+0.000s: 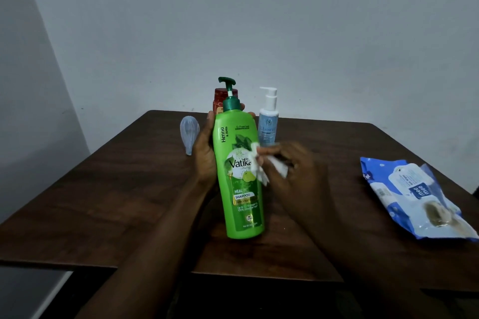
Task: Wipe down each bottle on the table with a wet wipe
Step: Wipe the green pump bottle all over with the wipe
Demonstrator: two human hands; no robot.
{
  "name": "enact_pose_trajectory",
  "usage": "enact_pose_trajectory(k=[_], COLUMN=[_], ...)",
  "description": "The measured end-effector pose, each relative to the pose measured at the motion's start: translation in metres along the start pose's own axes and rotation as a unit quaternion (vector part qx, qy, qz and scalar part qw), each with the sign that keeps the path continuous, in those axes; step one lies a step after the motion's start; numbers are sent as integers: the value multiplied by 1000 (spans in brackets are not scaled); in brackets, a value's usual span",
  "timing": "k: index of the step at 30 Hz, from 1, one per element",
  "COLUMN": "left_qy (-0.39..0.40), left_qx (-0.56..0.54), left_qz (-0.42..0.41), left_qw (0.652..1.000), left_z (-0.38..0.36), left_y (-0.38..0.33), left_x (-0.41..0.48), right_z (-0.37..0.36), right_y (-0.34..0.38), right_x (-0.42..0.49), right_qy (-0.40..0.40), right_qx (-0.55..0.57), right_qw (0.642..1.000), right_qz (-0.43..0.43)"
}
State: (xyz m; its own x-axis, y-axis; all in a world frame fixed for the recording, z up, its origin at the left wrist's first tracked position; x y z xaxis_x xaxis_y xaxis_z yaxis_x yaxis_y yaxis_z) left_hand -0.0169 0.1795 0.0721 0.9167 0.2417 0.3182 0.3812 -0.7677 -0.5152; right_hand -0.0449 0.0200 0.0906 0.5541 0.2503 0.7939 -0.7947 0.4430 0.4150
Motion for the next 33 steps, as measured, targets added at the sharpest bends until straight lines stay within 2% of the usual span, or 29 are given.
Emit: enact_pose_trajectory(k=[1,6,9,11,13,14,16,20,25,28,29,30,33], left_qy=[23,1,47,97,64,40,48,75,127,125,125,126,123], left_qx=[-8,-17,6,-18,-18,-25,-39,-60,-35,-38,-37,-37,-39], left_qz=[10,57,120,139,85,81,94,95,109,118,118,118,116], left_qw=[1000,998,992,985,994,996,994,991,985,984,984,984,985], left_z=[-2,15,5,-5,-5,2,1,3,10,9,8,7,8], left_y=[0,8,16,17,8,10,17,16,13,14,14,15,13], left_x=[-1,4,3,-1,-1,2,3,6,8,6,6,6,8], right_z=[-1,-11,-23,-27,-22,-17,-8,-3,-9,-24,-27,-26,-7], right_y=[3,43,61,65,61,56,42,16,34,54,53,48,27], right_x=[-15,-51,-22,10,42,53,58,12,-66,-77,-74,-70,-59], right_qy=[16,52,62,39,-8,-31,-53,2,60,97,106,103,24], right_qx=[0,-19,-50,-65,-54,-49,-43,-49,-40,-24,4,16,-30], right_qw=[1000,992,983,982,987,989,993,997,994,986,987,989,998], right_qz=[10,113,164,174,152,134,98,55,83,135,123,106,44])
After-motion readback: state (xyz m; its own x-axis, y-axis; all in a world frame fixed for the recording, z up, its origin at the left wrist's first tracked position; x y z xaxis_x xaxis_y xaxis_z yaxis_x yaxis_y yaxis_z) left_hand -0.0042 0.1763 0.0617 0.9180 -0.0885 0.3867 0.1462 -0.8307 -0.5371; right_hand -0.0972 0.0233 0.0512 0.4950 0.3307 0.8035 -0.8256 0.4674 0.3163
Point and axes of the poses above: each hand's wrist, its own x-axis towards the middle knuckle, its own z-axis out of the back of the hand, y = z × x, the point moved 7 cm from there along x, towards the middle knuckle, and after that the axes turned 8 degrees about -x, right-handed, at the moved point
